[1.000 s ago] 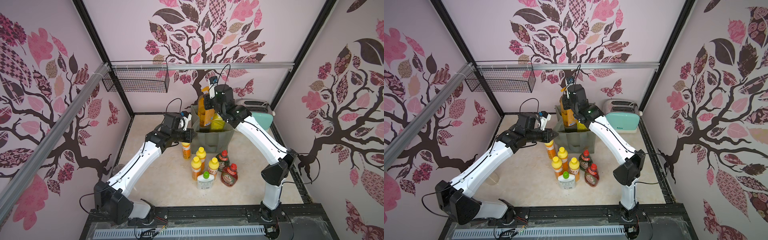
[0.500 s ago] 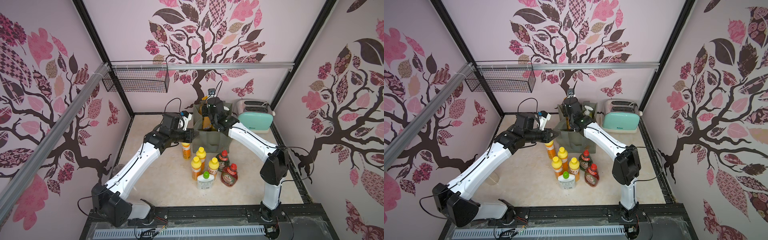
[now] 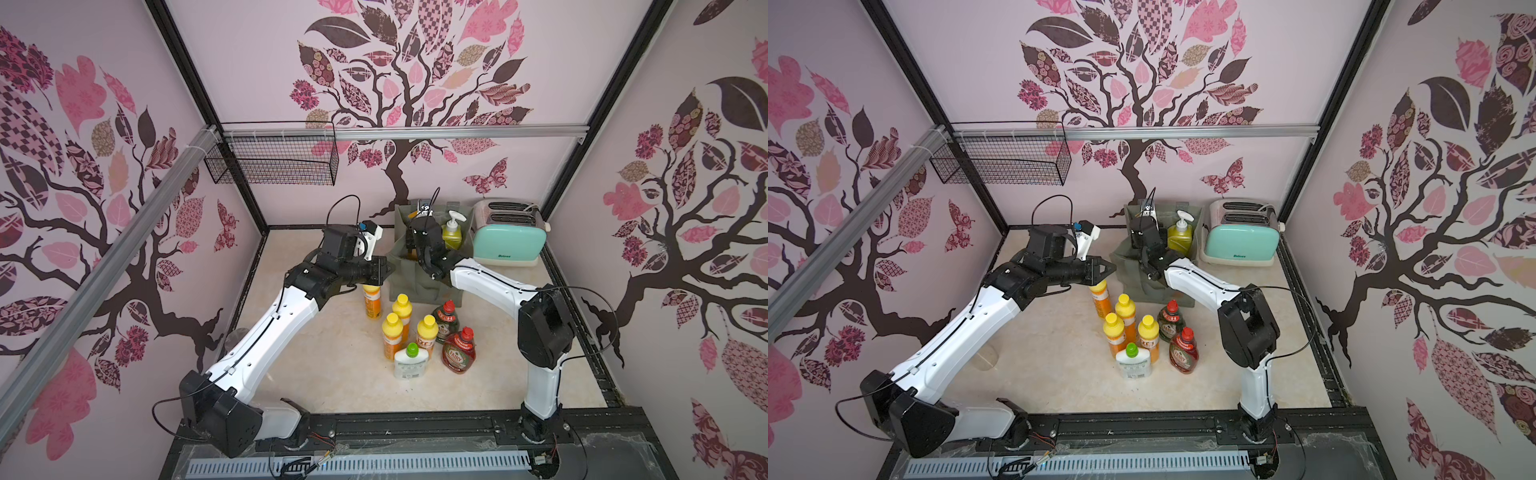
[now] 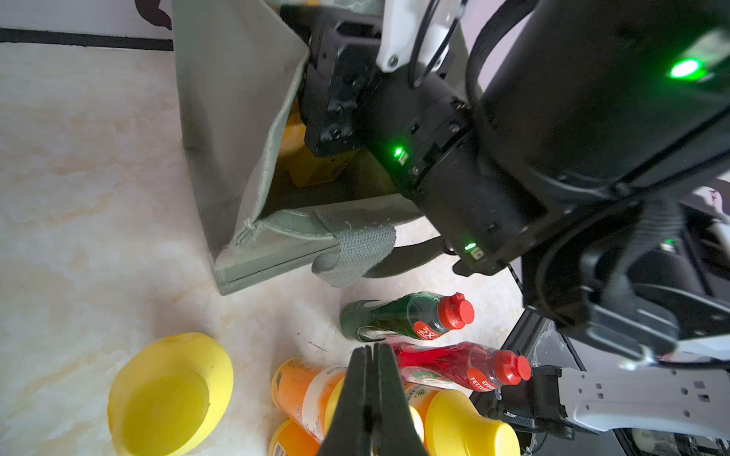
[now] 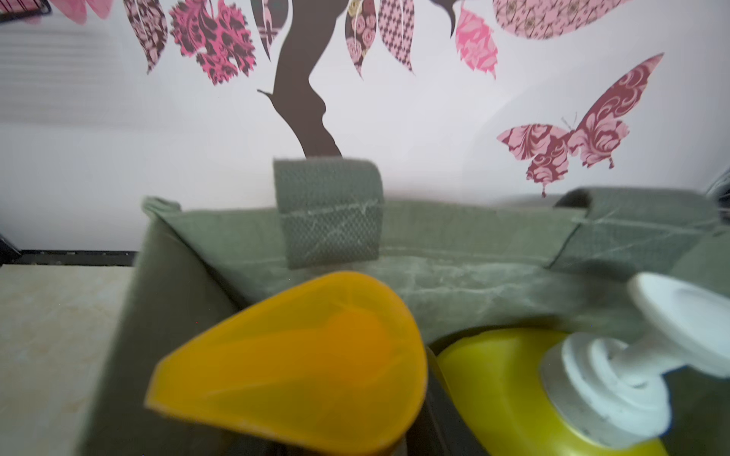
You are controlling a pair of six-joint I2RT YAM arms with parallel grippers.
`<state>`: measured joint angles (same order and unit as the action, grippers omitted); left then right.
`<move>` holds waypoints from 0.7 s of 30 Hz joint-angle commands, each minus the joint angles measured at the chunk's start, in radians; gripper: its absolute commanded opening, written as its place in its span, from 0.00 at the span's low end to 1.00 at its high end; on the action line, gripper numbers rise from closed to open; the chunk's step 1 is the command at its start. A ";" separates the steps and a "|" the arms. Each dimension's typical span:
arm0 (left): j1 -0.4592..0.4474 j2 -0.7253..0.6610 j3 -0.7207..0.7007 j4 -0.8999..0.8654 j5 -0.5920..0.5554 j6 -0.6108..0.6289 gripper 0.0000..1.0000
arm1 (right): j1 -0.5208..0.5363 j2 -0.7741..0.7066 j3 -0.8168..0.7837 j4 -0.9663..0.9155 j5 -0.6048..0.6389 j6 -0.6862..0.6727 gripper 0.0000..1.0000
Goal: Pack dish soap into the shopping bag
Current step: Place the bottle of dish soap in the shopping bag.
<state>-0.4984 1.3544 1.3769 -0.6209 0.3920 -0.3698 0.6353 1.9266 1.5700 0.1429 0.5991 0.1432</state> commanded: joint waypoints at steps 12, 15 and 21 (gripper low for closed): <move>0.004 0.168 0.319 -0.143 -0.130 0.068 0.61 | -0.063 -0.149 0.075 -0.139 -0.203 0.079 0.95; 0.007 0.249 0.423 -0.197 -0.143 0.091 0.70 | -0.072 -0.241 0.091 -0.228 -0.265 0.069 0.99; 0.011 0.354 0.482 -0.264 -0.179 0.118 0.76 | -0.087 -0.424 0.059 -0.428 -0.343 0.022 0.99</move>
<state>-0.4942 1.6836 1.8400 -0.8181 0.2436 -0.2821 0.5560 1.5642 1.6203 -0.1406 0.3199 0.1947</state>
